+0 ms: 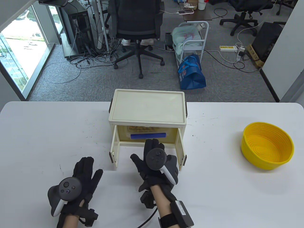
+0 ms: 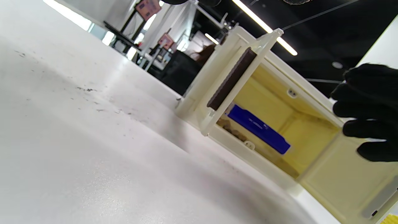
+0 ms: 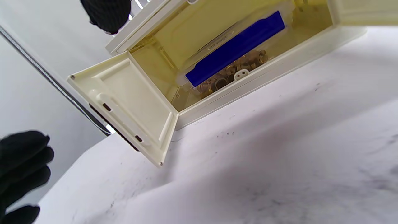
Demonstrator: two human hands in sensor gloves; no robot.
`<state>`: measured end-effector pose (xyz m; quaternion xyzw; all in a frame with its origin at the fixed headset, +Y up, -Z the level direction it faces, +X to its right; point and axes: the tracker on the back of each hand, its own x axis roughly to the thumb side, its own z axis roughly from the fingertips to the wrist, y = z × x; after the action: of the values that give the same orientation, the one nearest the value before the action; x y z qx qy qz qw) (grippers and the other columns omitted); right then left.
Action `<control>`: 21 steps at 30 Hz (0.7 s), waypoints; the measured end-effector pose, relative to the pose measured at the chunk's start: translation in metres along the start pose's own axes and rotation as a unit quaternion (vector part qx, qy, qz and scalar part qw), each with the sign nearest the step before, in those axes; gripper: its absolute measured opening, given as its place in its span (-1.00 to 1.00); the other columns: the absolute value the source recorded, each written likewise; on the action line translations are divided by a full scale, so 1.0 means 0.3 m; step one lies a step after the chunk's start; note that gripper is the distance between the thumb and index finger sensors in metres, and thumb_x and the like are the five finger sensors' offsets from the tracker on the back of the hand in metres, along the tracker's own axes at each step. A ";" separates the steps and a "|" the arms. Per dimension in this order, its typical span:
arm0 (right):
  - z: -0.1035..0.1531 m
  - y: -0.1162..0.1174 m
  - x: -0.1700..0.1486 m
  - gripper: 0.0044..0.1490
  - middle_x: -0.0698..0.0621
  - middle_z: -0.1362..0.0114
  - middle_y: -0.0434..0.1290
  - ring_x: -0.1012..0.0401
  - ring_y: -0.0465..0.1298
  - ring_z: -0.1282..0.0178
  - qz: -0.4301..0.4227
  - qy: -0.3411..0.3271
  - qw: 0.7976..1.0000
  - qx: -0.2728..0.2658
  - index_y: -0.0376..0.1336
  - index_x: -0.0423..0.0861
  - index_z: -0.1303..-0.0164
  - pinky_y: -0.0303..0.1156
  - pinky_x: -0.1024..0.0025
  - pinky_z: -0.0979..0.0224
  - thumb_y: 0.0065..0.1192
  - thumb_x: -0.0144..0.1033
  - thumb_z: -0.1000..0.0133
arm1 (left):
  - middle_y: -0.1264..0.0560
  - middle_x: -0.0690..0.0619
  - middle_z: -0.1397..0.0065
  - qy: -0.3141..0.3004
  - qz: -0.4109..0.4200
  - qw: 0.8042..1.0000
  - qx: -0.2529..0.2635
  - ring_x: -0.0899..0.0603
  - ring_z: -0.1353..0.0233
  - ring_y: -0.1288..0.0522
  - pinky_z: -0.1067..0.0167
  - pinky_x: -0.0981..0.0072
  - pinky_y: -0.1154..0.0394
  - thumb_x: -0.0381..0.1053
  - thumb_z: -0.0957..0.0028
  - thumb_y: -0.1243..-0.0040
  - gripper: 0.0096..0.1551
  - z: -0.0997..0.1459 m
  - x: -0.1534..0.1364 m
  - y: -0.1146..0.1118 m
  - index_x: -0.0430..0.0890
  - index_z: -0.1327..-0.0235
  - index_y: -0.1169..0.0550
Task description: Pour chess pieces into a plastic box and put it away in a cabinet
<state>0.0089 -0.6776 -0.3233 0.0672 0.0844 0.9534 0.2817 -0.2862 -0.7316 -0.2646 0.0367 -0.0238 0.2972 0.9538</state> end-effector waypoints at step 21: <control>0.198 -0.144 -0.447 0.25 -0.26 -0.77 -0.34 -0.28 -0.30 -0.72 -0.010 0.018 0.997 -0.076 -0.34 -0.16 -0.73 -0.25 -0.32 -0.61 0.24 0.21 -0.20 | 0.09 -0.18 -0.92 -0.026 -0.007 0.996 -0.084 -0.41 -0.81 0.14 -0.61 -0.41 -0.02 0.45 -0.37 0.22 0.00 -0.027 0.007 -0.058 -0.07 -0.92 0.04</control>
<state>0.1536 -0.7081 -0.2845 0.0279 0.0170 0.9554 0.2936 -0.2744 -0.7441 -0.2737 -0.0356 -0.0729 0.2863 0.9547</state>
